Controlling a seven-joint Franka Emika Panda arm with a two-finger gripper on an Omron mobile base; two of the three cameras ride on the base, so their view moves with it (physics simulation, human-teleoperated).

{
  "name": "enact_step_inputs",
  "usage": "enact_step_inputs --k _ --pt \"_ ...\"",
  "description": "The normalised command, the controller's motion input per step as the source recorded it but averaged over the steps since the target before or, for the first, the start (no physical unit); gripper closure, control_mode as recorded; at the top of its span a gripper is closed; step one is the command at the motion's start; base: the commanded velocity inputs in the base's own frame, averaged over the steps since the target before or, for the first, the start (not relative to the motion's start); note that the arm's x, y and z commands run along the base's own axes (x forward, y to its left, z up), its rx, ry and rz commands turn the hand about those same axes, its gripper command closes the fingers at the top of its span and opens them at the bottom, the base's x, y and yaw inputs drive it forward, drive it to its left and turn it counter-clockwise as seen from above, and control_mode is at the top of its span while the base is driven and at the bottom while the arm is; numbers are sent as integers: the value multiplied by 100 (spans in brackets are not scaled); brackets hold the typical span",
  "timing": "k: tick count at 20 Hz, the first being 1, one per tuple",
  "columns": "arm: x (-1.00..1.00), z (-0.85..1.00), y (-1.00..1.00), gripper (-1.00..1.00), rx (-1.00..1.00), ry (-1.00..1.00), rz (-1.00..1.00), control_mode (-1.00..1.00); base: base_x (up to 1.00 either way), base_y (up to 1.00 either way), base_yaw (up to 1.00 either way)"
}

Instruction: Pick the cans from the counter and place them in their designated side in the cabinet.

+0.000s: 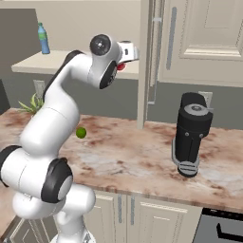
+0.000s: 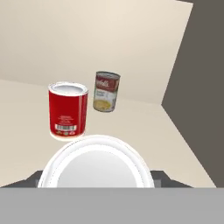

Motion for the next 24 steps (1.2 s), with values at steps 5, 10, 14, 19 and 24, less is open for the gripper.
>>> enact_step_inputs --k 5,10,14,19,24 --pt "22 -3 -2 100 -1 0 0 -100 0 0 0" --pt "21 -6 -2 100 -2 1 0 -100 0 0 0" --pt "21 -6 -1 100 -2 1 0 -100 0 0 0" --pt "22 -5 -2 100 -2 2 0 -100 0 0 0" --pt "23 -6 -2 100 -2 2 0 -100 0 0 0"
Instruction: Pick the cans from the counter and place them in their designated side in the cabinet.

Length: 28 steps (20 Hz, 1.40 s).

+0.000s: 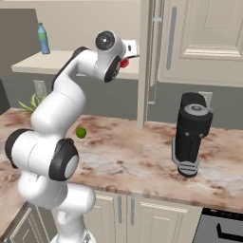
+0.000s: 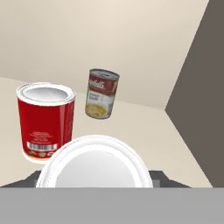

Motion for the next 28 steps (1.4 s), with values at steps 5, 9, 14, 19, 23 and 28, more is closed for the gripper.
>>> enact_step_inputs --k 5,9,14,19,23,28 --pt "20 -13 -2 100 -1 1 1 -100 0 0 0" --pt "18 -17 -1 100 0 0 2 -100 0 0 0" --pt "14 -20 -7 100 0 0 2 -100 0 0 0" --pt "16 -25 -3 100 -2 2 2 -100 0 0 0" --pt "18 -24 -1 -100 -3 2 2 -100 0 0 0" --pt "18 -21 -2 -100 -2 1 2 -100 0 0 0"
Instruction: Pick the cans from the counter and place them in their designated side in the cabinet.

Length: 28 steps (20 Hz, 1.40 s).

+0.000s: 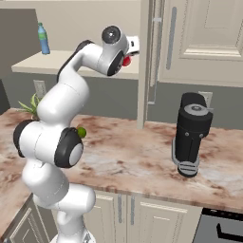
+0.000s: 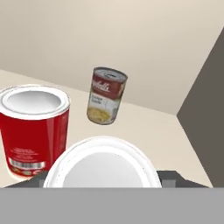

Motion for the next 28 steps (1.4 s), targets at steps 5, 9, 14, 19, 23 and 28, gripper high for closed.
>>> enact_step_inputs --k 5,9,14,19,23,28 --pt "23 -19 -2 -100 -2 0 3 -100 0 0 0" --pt "27 -16 -2 -100 -1 0 4 -100 0 0 0" --pt "20 -12 -6 -100 -1 0 5 -100 0 0 0" --pt "-4 -3 -4 -100 -1 -1 7 -100 0 0 0" --pt "-18 -10 1 -100 -1 -6 10 -100 0 0 0" --pt "-30 -12 14 -100 -2 -9 11 -100 0 0 0"
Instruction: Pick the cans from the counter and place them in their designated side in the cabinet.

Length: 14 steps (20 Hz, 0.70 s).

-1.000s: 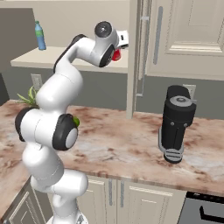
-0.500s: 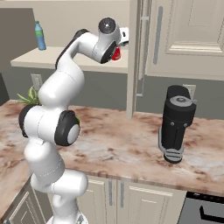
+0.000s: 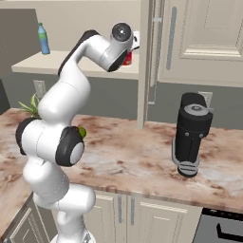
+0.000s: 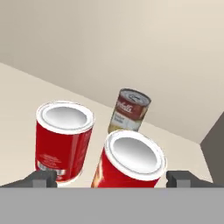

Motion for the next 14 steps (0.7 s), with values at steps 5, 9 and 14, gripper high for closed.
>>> enact_step_inputs --k 5,9,14 --pt "-49 -19 41 -100 -6 -9 8 -100 0 0 0" --pt "-57 -20 53 -100 -8 -8 6 -100 0 0 0" --pt "-69 -20 40 -100 -8 -8 4 -100 0 0 0"
